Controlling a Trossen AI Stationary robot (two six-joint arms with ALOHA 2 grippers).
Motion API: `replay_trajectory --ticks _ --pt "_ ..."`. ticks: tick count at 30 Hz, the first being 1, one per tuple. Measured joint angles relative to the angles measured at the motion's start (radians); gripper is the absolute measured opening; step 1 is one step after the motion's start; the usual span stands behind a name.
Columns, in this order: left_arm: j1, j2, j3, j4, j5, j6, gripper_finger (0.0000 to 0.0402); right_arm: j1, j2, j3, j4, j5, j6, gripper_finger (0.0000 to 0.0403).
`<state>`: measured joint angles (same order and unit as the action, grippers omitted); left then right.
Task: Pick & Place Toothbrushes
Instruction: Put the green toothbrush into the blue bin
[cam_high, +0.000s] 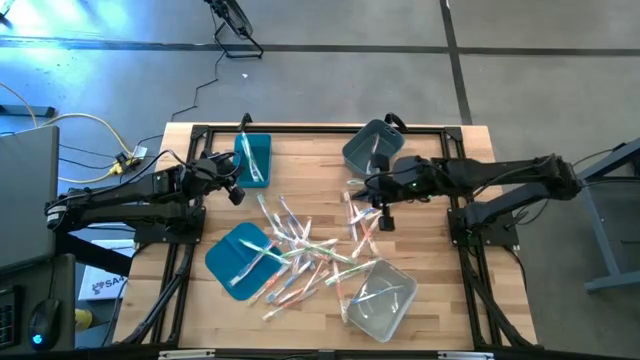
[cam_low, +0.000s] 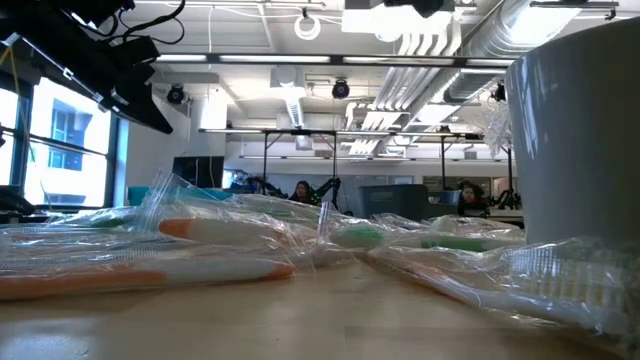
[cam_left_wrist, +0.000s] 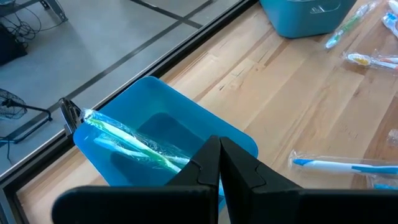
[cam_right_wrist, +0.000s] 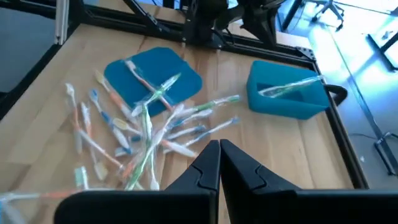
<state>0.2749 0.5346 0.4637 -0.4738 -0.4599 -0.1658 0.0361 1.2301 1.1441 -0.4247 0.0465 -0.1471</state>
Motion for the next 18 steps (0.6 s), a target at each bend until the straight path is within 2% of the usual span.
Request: replay_trajectory --ticks 5,13,18 --pt "0.0 0.0 0.0 0.0 0.0 0.002 0.0006 -0.047 -0.036 -0.138 0.156 -0.03 -0.015 0.0003" --pt "0.0 0.0 0.0 -0.001 0.0 0.003 0.0006 -0.128 -0.19 -0.331 0.408 -0.031 -0.028 0.0003" --pt "0.0 0.0 0.0 0.0 0.0 0.003 0.0006 -0.167 -0.292 -0.416 0.46 -0.031 -0.017 0.0003"
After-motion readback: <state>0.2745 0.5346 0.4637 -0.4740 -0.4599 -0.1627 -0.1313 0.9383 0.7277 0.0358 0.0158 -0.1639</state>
